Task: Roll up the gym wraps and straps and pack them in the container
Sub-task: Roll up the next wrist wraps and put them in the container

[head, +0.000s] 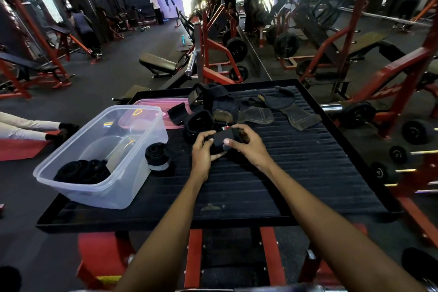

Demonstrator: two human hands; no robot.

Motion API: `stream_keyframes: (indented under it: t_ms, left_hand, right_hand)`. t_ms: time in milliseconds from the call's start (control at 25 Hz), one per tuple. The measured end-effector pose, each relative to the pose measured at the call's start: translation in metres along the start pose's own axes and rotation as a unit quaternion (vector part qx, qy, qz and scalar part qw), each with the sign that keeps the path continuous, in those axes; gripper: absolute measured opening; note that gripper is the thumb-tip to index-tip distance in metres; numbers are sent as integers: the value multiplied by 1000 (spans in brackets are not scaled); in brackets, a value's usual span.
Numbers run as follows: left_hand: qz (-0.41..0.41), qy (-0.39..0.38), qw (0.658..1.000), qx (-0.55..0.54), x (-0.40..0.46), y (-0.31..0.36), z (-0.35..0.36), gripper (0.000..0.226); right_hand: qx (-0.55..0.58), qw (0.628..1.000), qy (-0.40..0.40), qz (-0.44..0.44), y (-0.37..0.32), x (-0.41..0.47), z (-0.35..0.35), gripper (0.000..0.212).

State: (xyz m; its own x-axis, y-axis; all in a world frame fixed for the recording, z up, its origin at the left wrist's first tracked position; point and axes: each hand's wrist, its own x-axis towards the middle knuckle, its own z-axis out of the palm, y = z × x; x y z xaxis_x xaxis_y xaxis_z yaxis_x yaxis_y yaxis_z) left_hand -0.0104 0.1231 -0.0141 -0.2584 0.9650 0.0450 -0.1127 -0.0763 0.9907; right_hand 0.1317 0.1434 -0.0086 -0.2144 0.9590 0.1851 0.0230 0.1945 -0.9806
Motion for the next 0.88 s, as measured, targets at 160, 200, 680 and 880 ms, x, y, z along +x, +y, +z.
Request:
stream_keyframes:
  t_ms: [160, 200, 680, 880]
  left_hand:
    - [127, 41, 960, 248, -21, 12, 3, 29]
    - [154, 73, 940, 296, -30, 17, 2, 31]
    - [-28, 420, 889, 181, -58, 31, -46, 73]
    - [-25, 427, 867, 254, -55, 22, -46, 67]
  right_hand:
    - [41, 996, 80, -17, -2, 1, 0, 39]
    - [14, 996, 80, -30, -2, 1, 2, 40]
    - [-167, 976, -11, -138, -11, -25, 22, 61]
    - [-159, 983, -38, -83, -10, -25, 21, 67]
